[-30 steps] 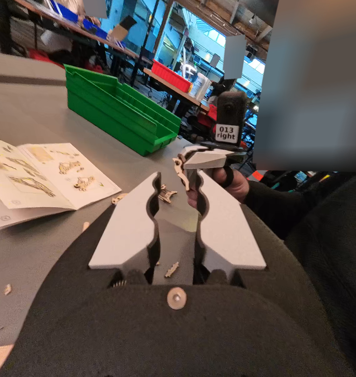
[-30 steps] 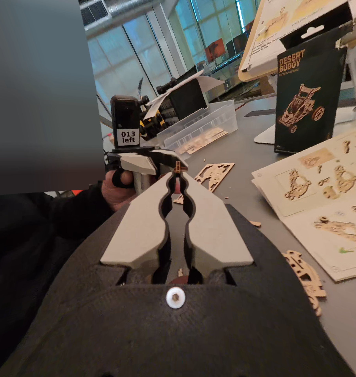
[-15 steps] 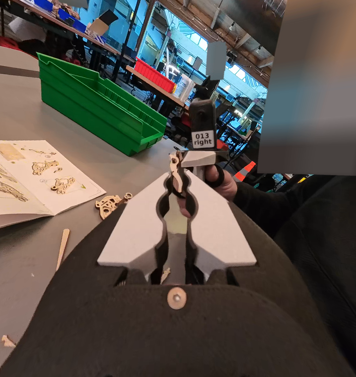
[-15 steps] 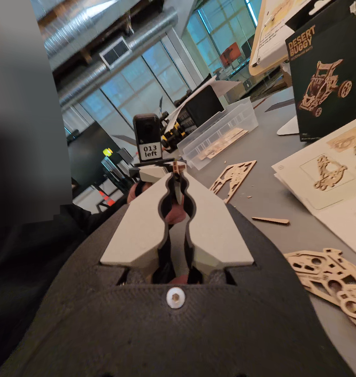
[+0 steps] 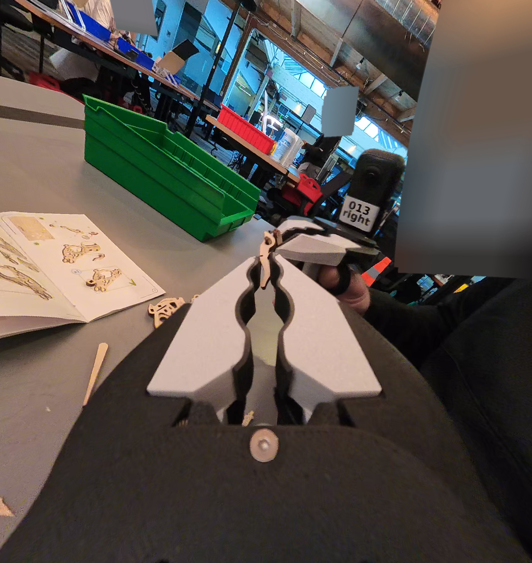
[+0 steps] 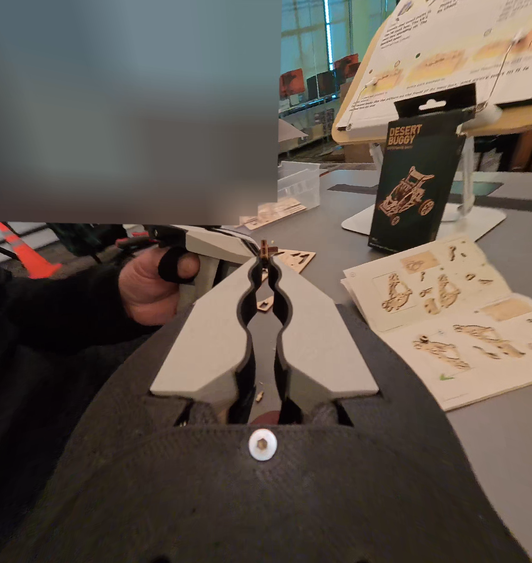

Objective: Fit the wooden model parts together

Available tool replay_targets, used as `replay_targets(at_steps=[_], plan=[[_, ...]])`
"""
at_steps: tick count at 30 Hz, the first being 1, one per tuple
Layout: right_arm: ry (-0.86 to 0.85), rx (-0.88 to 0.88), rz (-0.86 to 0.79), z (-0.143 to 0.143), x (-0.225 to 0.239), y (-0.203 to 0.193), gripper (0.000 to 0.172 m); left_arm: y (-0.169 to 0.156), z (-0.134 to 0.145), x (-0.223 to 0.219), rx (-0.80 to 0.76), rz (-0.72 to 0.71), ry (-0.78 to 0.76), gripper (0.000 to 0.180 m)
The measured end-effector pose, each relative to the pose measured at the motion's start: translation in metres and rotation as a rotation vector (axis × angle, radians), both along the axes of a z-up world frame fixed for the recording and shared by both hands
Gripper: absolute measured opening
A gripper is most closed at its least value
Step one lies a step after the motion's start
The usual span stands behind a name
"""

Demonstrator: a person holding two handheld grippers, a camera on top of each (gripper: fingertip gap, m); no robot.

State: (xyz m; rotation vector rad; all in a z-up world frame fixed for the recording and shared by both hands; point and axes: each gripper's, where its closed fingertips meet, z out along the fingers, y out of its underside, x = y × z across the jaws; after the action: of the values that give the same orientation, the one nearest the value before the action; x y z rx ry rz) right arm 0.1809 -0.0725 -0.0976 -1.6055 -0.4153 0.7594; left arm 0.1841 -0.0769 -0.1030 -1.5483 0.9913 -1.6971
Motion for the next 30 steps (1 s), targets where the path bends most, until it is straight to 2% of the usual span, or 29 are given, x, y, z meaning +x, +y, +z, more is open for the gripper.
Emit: replay_targets(at_steps=[2, 4, 7, 12, 19, 27, 28, 30], plan=[[-0.033, 0.016, -0.007, 0.001, -0.001, -0.001, 0.001, -0.001, 0.002, -0.001, -0.016, -0.011, -0.020, 0.003], [0.034, -0.013, 0.019, 0.002, 0.000, -0.001, 0.001, -0.002, 0.002, 0.000, -0.023, -0.013, -0.028, 0.003], [0.013, 0.004, -0.009, 0.001, 0.000, -0.001, 0.001, -0.001, 0.002, 0.000, -0.023, 0.003, -0.034, 0.003], [-0.223, 0.102, -0.110, 0.003, 0.001, 0.000, 0.000, 0.000, 0.004, 0.000, -0.081, 0.009, -0.067, 0.003], [-0.447, 0.195, -0.205, 0.004, 0.003, 0.002, 0.000, 0.004, 0.006, 0.000, -0.159, 0.027, -0.106, 0.003], [-0.469, 0.176, -0.187, 0.000, 0.006, 0.002, 0.001, 0.012, 0.006, -0.003, -0.189, 0.042, -0.130, 0.003], [-0.454, 0.169, -0.174, 0.000, 0.004, 0.001, 0.000, 0.014, 0.006, -0.004, -0.197, 0.044, -0.136, 0.003], [-0.291, 0.077, -0.096, 0.000, 0.000, 0.001, 0.001, 0.014, 0.008, -0.006, -0.252, 0.004, -0.168, 0.003]])
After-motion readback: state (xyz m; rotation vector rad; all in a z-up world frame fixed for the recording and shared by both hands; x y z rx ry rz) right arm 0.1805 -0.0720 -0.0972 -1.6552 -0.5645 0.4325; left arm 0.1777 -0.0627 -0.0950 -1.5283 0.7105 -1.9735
